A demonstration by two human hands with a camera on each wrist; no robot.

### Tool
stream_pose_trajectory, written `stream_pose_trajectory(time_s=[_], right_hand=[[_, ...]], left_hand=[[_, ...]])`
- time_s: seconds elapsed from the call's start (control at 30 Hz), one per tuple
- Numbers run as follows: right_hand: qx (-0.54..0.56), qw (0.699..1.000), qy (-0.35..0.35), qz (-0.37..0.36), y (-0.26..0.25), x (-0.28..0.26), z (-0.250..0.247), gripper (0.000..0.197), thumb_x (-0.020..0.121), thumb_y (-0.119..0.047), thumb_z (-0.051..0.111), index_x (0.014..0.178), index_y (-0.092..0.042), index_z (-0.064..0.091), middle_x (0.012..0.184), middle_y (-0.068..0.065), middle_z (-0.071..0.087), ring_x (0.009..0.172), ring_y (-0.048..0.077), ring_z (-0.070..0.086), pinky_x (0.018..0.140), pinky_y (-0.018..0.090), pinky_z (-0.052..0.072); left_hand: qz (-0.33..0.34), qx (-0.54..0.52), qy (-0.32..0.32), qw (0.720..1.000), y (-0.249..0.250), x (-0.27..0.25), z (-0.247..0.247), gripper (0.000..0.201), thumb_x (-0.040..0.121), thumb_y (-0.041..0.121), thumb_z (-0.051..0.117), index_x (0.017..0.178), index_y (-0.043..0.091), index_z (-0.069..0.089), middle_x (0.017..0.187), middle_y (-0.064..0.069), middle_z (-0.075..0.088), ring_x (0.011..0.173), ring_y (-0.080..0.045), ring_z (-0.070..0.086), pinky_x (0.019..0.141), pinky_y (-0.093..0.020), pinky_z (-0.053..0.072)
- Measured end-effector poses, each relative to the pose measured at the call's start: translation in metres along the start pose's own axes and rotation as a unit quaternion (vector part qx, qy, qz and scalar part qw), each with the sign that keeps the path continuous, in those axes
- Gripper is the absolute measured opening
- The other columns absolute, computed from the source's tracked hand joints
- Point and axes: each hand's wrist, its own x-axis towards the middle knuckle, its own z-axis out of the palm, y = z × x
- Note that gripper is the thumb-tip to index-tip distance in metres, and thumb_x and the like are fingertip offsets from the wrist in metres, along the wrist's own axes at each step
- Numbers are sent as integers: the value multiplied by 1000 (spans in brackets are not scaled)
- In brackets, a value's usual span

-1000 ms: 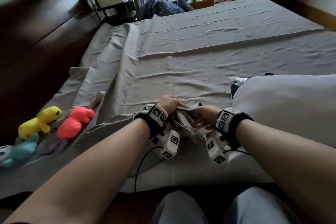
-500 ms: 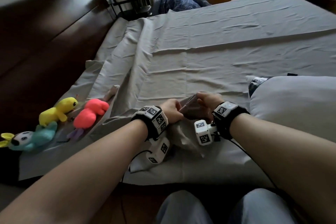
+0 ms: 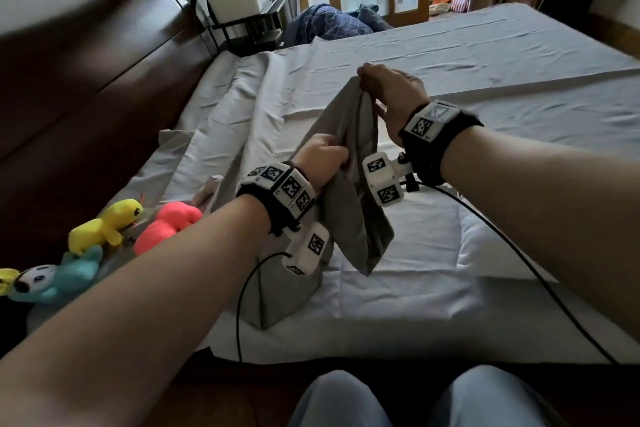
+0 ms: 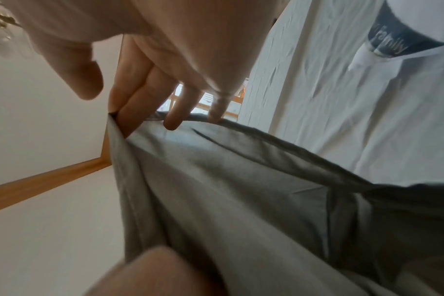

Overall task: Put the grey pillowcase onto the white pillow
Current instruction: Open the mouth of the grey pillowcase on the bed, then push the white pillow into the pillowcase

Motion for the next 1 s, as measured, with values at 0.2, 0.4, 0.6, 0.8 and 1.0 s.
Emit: stream_pose_trajectory(time_s=[0.2, 0.4, 0.6, 0.8, 1.0], right_hand=[[-262, 955, 24, 136, 66, -5, -85, 20, 75, -25, 72, 62, -13, 62, 69, 5, 61, 61, 17, 57, 57, 24, 41], [-634, 747, -3, 201, 110, -12, -200, 15, 59, -19, 63, 68, -9, 56, 73, 12, 63, 65, 28, 61, 57, 27, 43], [-784, 595, -74, 160, 107, -34, -243, 101, 36, -45, 91, 120, -22, 38, 117, 12, 43, 103, 36, 60, 84, 36, 51], [-847, 517, -90, 81, 126, -39, -249, 47, 73, -38, 69, 116, -22, 59, 112, 7, 49, 97, 29, 66, 82, 34, 52], [-821, 558, -115, 46, 134, -34, -251, 22, 80, -34, 60, 93, -18, 70, 98, 3, 70, 92, 26, 68, 79, 29, 53]], left_hand=[[-70, 165, -156, 971, -38, -9, 58, 25, 79, -2, 47, 86, 13, 66, 80, -3, 67, 80, -22, 64, 67, -23, 52], [-98, 178, -150, 968, -56, 9, 100, 25, 92, 7, 49, 105, -4, 67, 95, -16, 61, 89, -24, 55, 57, -16, 41], [-137, 149, -132, 970, -53, 31, 139, 26, 92, 23, 57, 104, 3, 68, 84, -6, 55, 82, -20, 49, 69, -24, 37], [-124, 57, -65, 989, -54, 42, 176, 35, 98, 28, 49, 96, 1, 71, 84, -8, 61, 84, -17, 53, 66, -24, 34], [-112, 21, -37, 993, -51, 41, 186, 38, 103, 31, 38, 108, 7, 67, 102, -12, 64, 99, -20, 57, 70, -19, 31]])
